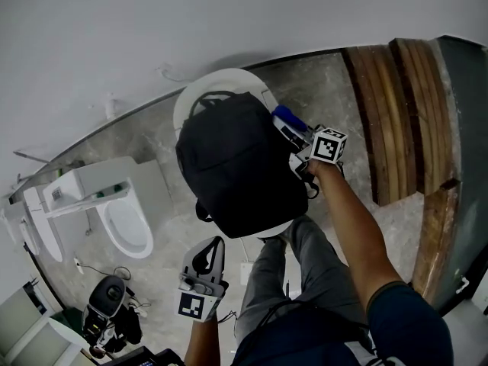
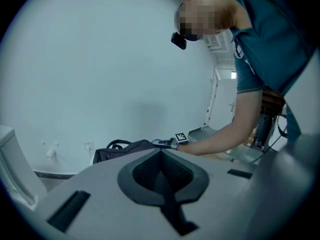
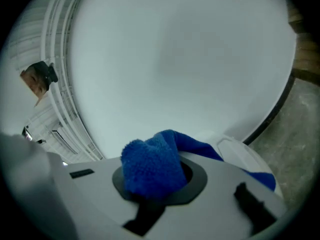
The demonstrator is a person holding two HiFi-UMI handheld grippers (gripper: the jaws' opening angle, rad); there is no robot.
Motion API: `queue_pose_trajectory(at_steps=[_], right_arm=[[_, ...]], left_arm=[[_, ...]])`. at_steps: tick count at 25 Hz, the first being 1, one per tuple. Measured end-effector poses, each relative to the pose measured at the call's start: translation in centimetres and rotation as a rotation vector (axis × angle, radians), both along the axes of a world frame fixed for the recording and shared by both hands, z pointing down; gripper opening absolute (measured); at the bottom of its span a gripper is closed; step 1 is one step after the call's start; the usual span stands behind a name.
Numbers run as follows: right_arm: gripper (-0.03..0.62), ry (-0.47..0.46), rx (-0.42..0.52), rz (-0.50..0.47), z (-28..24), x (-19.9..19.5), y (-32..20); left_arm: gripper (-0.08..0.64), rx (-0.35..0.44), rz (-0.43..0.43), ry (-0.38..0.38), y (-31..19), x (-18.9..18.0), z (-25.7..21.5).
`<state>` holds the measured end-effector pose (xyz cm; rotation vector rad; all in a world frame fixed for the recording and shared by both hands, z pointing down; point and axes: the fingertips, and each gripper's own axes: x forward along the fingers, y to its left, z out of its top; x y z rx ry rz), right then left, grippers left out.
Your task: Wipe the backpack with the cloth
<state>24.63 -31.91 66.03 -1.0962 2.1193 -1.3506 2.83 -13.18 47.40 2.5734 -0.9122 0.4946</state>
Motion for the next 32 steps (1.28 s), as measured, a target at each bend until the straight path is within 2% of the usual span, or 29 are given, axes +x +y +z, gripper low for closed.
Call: queue_pose_trajectory(at_steps=[3, 11, 13, 17, 19, 23, 26, 30, 32], right_arm=[[0.02, -0.003, -0.005, -0.064, -0.6, -0.9, -3.6], [0.02, -0.011, -0.124, -0.243, 2.1, -2.6, -8.4], [0.02, -0.027, -0.142, -0.243, 2.3, -2.4, -8.3], [0.02, -0.098, -0.188, -0.173, 4.4, -1.2, -6.4], [0.02, -0.103, -0.215, -0.188, 5.4, -1.1, -7.3], [0.02, 0.034, -0.191, -0.359, 4.4, -3.0, -10.7], [0.02, 0.139, -0.161, -0.512, 3.4, -5.0, -11.3], [0.02, 0.395, -0.099, -0.74, 3.0, -8.2, -12.2], [0.02, 0.513, -0.081, -0.818, 3.4, -9.7, -12.7]], left_arm=[[0.003, 0.002, -0.031, 0.002, 0.1, -1.0, 0.0], [0.003, -0.002, -0.099, 0.005, 0.6, -3.4, 0.8], [0.003, -0.002, -0.116, 0.013, 0.7, -3.5, 0.9], [0.003, -0.008, -0.12, 0.014, 1.2, -3.6, 0.8], [0.003, -0.006, -0.126, 0.01, 1.3, -3.7, 0.8], [0.003, -0.009, -0.157, 0.007, 1.3, -4.1, 1.3], [0.003, -0.015, -0.167, 0.013, 1.6, -4.0, 1.6], [0.003, -0.016, -0.188, 0.033, 1.5, -4.1, 1.9], [0.003, -0.012, -0.208, 0.048, 1.4, -4.5, 2.0]])
